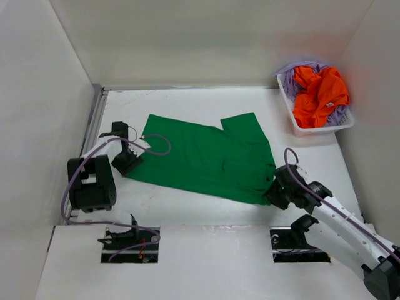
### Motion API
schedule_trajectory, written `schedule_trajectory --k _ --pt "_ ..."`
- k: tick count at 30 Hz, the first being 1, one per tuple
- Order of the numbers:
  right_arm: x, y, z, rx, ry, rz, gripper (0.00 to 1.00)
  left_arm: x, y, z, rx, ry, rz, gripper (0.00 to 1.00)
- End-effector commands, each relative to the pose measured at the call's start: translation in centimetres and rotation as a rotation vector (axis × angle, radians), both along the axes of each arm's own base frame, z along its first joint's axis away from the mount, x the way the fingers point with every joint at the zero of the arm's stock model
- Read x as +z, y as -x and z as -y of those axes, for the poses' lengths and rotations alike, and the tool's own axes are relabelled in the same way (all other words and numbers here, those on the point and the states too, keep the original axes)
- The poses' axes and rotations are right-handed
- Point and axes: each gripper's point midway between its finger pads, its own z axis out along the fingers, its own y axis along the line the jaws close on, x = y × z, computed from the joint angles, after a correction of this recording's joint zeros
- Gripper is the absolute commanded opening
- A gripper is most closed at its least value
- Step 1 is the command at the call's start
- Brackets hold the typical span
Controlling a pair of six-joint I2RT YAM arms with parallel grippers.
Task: Fold and stack the t-shirts
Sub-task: Fold the flattened tshirt in 1/3 of the way
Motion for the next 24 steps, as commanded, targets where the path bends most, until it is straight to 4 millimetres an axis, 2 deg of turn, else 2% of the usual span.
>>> schedule_trajectory --k 1,5,10,14,17,21,24 --pt "2.4 -1.2 -0.2 -0.003 0.016 0.063 0.49 -0.7 -3.1 -0.3 0.075 0.048 0.032 0.51" --pt "3.8 -1.5 -0.2 0.02 0.045 0.079 0.49 -1.4 -3.8 1.3 0.101 0.139 -0.019 0.48" --pt "4.8 -1.9 -0.1 0.035 0.07 0.097 0.48 -2.2 -2.7 3.2 0.093 0.209 -0.099 0.43" --pt "5.1 -2.1 -0.1 0.063 0.087 0.1 0.48 -2.9 -1.3 3.7 0.103 0.222 -0.157 0.32" --pt "5.3 -2.5 0.1 0.067 0.098 0.106 0.48 -3.1 -0.2 4.4 0.101 0.237 -0.184 0.19" --pt "5.8 -3.2 0.5 0.057 0.106 0.121 0.48 -2.4 0.7 5.9 0.096 0.256 -0.176 0.06" --pt "6.1 -3.4 0.9 0.052 0.113 0.132 0.48 -2.0 2.4 5.9 0.102 0.247 -0.205 0.0"
